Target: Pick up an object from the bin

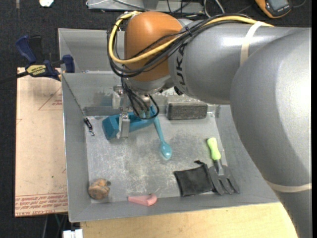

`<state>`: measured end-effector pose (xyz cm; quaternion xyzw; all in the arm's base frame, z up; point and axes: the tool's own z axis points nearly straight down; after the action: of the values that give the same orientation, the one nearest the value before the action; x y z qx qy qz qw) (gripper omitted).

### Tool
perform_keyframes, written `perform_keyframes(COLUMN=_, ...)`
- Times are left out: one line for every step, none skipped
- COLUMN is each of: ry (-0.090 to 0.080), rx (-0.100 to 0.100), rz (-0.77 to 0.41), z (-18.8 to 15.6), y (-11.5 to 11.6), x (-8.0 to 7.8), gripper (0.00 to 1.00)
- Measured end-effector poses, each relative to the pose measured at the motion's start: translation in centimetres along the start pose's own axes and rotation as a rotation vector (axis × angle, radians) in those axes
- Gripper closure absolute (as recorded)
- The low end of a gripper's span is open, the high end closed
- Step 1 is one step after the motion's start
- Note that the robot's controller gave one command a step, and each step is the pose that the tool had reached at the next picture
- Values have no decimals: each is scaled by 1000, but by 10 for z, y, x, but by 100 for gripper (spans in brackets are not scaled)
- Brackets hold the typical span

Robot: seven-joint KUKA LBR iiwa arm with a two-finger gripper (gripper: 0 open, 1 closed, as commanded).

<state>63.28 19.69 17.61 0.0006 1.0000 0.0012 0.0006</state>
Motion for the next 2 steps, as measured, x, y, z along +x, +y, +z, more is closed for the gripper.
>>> perform_keyframes(ry=0, rx=0, rz=-1, z=0, y=0, x=0, gripper=0)
perform_keyframes(ry=-2, rx=-2, rz=21, z=26, y=-66, x=-16, gripper=0)
